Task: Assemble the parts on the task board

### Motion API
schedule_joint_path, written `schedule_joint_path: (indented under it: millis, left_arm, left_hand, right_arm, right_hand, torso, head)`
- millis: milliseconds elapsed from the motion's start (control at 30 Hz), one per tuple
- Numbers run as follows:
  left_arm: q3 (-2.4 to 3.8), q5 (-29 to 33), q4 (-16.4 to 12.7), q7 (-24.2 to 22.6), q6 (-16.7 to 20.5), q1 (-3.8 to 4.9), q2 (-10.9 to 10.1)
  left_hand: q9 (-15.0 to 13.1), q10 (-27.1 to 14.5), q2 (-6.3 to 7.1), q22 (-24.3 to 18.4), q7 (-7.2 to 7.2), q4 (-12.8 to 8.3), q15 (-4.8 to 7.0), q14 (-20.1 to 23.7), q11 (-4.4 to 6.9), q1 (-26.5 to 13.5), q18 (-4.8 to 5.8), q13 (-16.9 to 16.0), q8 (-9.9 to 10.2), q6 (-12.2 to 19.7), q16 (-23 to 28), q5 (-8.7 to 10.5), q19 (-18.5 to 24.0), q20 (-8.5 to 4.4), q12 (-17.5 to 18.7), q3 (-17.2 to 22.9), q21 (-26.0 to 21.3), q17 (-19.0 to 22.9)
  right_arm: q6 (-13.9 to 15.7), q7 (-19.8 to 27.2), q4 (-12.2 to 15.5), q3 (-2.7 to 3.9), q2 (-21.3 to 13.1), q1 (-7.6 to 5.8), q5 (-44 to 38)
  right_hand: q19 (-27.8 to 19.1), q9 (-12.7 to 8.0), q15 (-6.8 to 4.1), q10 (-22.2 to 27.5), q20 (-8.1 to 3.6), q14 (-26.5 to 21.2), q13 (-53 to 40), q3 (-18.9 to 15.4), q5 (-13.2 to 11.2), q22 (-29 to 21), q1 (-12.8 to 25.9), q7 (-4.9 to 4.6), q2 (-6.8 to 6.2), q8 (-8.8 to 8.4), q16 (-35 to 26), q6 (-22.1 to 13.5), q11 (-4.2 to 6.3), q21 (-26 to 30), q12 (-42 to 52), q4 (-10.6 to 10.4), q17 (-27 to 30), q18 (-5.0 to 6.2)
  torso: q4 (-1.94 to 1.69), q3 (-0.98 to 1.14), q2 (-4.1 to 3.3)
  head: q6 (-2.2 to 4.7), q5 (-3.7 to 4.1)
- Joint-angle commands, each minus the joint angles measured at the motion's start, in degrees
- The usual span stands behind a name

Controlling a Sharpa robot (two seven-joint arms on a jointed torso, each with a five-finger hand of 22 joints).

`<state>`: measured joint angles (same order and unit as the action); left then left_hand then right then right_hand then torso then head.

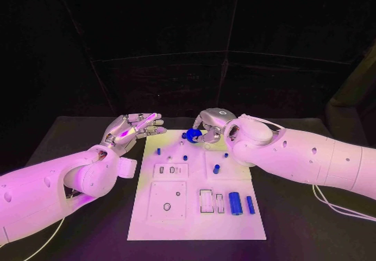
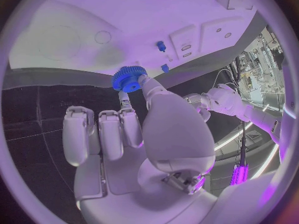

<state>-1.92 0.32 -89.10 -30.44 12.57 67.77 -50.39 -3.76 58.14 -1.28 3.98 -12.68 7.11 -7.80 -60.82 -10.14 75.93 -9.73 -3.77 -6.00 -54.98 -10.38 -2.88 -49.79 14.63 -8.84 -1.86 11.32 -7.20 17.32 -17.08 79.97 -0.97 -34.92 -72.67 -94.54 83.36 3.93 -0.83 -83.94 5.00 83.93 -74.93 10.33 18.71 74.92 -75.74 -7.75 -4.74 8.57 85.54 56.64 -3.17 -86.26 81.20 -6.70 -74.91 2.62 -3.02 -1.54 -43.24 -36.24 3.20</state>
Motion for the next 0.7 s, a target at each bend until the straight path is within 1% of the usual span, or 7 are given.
schedule_joint_path:
  millis: [33, 100, 200, 267, 367, 433, 700]
  left_arm:
    - [0.05, 0.0, -0.1, -0.3, -0.7, 0.09, 0.1]
    - [0.05, 0.0, -0.1, -0.3, -0.8, 0.09, 0.1]
    - [0.05, 0.0, -0.1, -0.2, -0.7, 0.09, 0.2]
    - [0.05, 0.0, -0.1, -0.2, -0.8, 0.10, 0.2]
    - [0.05, 0.0, -0.1, -0.3, -0.8, 0.10, 0.2]
    - [0.05, 0.0, -0.1, -0.4, -0.8, 0.10, 0.3]
    - [0.06, 0.0, 0.0, -0.4, -0.9, 0.10, 0.4]
  left_hand:
    - [0.0, 0.1, -0.50, -0.1, 0.06, -0.2, -0.05, 0.1, 0.24, -0.2, -0.89, 0.1, 0.3, -0.2, 0.3, 0.06, -0.4, -0.06, 0.3, 0.0, -0.2, 0.1]
    - [0.0, 0.1, -0.50, -0.1, 0.06, -0.2, -0.05, 0.1, 0.24, -0.2, -0.89, 0.1, 0.3, -0.2, 0.3, 0.06, -0.4, -0.06, 0.3, 0.0, -0.2, 0.1]
    - [0.0, 0.1, -0.50, -0.1, 0.06, -0.2, -0.05, 0.1, 0.24, -0.2, -0.89, 0.1, 0.3, -0.2, 0.3, 0.06, -0.4, -0.06, 0.3, 0.0, -0.2, 0.1]
    - [0.0, 0.1, -0.50, -0.1, 0.06, -0.2, -0.05, 0.1, 0.24, -0.2, -0.89, 0.1, 0.3, -0.2, 0.3, 0.06, -0.4, -0.06, 0.3, 0.0, -0.2, 0.1]
    - [0.0, 0.1, -0.50, -0.1, 0.06, -0.2, -0.05, 0.1, 0.24, -0.2, -0.89, 0.1, 0.3, -0.2, 0.3, 0.06, -0.4, -0.06, 0.3, 0.0, -0.2, 0.1]
    - [0.0, 0.1, -0.55, -0.1, 0.04, -0.3, -0.05, 0.1, 0.24, -0.2, -0.89, 0.1, 0.3, -0.3, 0.3, 0.06, -0.4, -0.07, 0.4, 0.0, -0.2, 0.1]
    - [0.0, 0.1, -0.58, -0.1, -0.01, -0.2, -0.06, 0.1, 0.20, -0.6, -0.88, 0.1, 0.4, -0.3, 0.4, 0.06, -0.5, -0.07, 0.4, -0.3, -0.3, 0.1]
  right_arm:
    - [0.8, -0.9, -0.9, 0.01, 1.6, -0.11, -3.1]
    - [-0.1, -1.0, -1.6, -0.01, 2.7, -0.05, -3.2]
    - [-1.5, -1.3, -2.7, -0.02, 4.2, 0.19, -3.3]
    - [-2.2, -1.4, -3.4, -0.02, 4.9, 0.37, -3.3]
    - [-3.2, -1.3, -4.5, -0.03, 6.0, 0.64, -3.2]
    - [-4.1, -1.2, -5.4, -0.03, 7.0, 0.84, -3.0]
    - [-5.9, -0.8, -7.1, -0.11, 8.8, 1.19, -2.8]
  right_hand:
    - [0.4, 0.0, -0.49, -1.5, 0.05, 4.0, -6.9, 0.4, -0.3, 4.6, 0.5, -0.09, 0.01, -0.33, 0.1, 0.4, 0.37, -0.4, 0.0, 0.0, -4.3, -0.32]
    - [0.4, 0.0, -0.48, -1.5, 0.05, 3.9, -6.9, 0.5, -0.6, 4.6, 0.6, -0.12, -0.01, -0.40, 0.1, 0.3, 0.36, -0.4, 0.0, 0.0, -4.2, -0.32]
    - [0.4, -0.1, -0.40, -1.5, 0.10, 3.9, -6.8, 0.9, -2.7, 4.6, 1.0, -0.21, -0.09, -0.69, 0.1, 0.1, 0.26, -0.4, -0.2, 0.0, -4.1, -0.33]
    - [0.4, -0.1, -0.39, -1.5, 0.10, 3.9, -6.8, 0.9, -2.9, 4.6, 1.0, -0.22, -0.08, -0.71, 0.0, 0.1, 0.25, -0.4, -0.2, 0.0, -4.1, -0.33]
    - [0.3, -0.1, -0.39, -1.4, 0.11, 3.9, -6.8, 1.0, -2.9, 4.6, 1.0, -0.22, -0.06, -0.72, 0.0, 0.1, 0.25, -0.4, -0.3, 0.0, -4.0, -0.32]
    - [0.4, -0.1, -0.39, -1.4, 0.11, 3.9, -6.8, 1.0, -2.9, 4.6, 1.0, -0.22, -0.06, -0.73, 0.0, 0.1, 0.25, -0.4, -0.3, 0.0, -4.0, -0.32]
    - [0.3, -0.1, -0.34, -1.3, 0.14, 3.8, -6.6, 1.1, -3.3, 4.5, 1.2, -0.32, -0.18, -0.98, -0.1, -0.2, 0.17, -0.3, -0.5, 0.1, -3.8, -0.30]
  torso:
    - [-0.10, -0.01, -0.03]
    - [-0.11, 0.02, -0.05]
    - [-0.02, 0.03, -0.03]
    - [-0.13, -0.01, -0.05]
    - [0.04, 0.04, -0.06]
    - [0.15, 0.08, -0.03]
    - [0.17, 0.10, -0.02]
  head:
    - [-0.01, -0.29]
    - [-0.11, -0.42]
    - [-0.15, -0.61]
    - [-0.22, -0.51]
    - [-0.26, -0.77]
    - [-0.38, -0.75]
    - [-0.54, -0.75]
